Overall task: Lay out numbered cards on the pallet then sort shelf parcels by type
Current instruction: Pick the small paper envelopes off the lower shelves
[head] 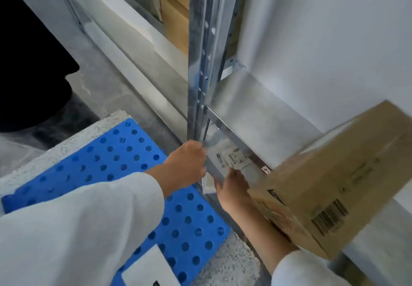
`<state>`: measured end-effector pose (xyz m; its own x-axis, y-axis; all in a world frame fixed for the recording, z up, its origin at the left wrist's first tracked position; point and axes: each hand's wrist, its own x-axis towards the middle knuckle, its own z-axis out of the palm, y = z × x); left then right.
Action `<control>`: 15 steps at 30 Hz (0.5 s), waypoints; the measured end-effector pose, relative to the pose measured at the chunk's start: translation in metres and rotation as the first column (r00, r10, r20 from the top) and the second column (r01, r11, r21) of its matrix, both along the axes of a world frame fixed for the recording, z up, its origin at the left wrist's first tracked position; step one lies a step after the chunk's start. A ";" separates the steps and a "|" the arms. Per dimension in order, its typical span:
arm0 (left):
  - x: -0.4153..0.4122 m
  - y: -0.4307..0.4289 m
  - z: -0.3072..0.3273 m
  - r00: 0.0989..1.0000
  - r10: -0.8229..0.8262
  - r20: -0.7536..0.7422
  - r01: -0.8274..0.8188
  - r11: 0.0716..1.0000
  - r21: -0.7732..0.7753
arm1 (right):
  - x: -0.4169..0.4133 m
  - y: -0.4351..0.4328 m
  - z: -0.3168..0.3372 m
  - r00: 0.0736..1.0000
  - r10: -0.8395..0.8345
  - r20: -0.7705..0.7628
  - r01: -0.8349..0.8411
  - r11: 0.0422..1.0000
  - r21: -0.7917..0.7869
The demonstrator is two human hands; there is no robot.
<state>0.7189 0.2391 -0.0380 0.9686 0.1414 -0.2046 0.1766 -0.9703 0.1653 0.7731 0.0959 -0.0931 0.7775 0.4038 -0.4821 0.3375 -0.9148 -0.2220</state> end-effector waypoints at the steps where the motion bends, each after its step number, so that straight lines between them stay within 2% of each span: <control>1: 0.012 -0.002 -0.011 0.999 -0.032 -0.010 0.033 0.999 0.015 | 0.002 -0.002 -0.011 1.000 -0.001 0.006 0.001 1.000 0.010; 3: 0.033 -0.004 -0.026 0.998 -0.046 -0.042 0.045 0.998 -0.036 | 0.003 -0.006 -0.032 0.999 -0.034 0.010 0.033 0.999 0.038; 6: 0.060 -0.006 -0.047 0.995 0.016 -0.094 -0.027 0.993 -0.118 | 0.014 -0.013 -0.055 0.992 -0.123 0.008 0.123 0.992 0.031; 11: 0.088 -0.009 -0.094 0.991 -0.020 -0.134 0.012 0.998 -0.061 | 0.035 -0.014 -0.088 0.967 -0.252 -0.024 0.253 0.958 0.138; 14: 0.098 -0.002 -0.122 0.992 -0.045 -0.118 0.039 0.998 -0.045 | 0.047 -0.009 -0.109 0.983 -0.182 -0.009 0.182 0.975 0.125; 15: 0.103 0.001 -0.131 0.992 -0.049 -0.120 0.043 0.998 -0.052 | 0.049 -0.007 -0.119 0.977 -0.211 -0.017 0.212 0.968 0.132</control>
<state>0.8215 0.2402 -0.1686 0.9416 0.0840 -0.3261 0.1535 -0.9690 0.1934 0.8221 0.0893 -0.2117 0.8510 0.2904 -0.4376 0.1387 -0.9279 -0.3461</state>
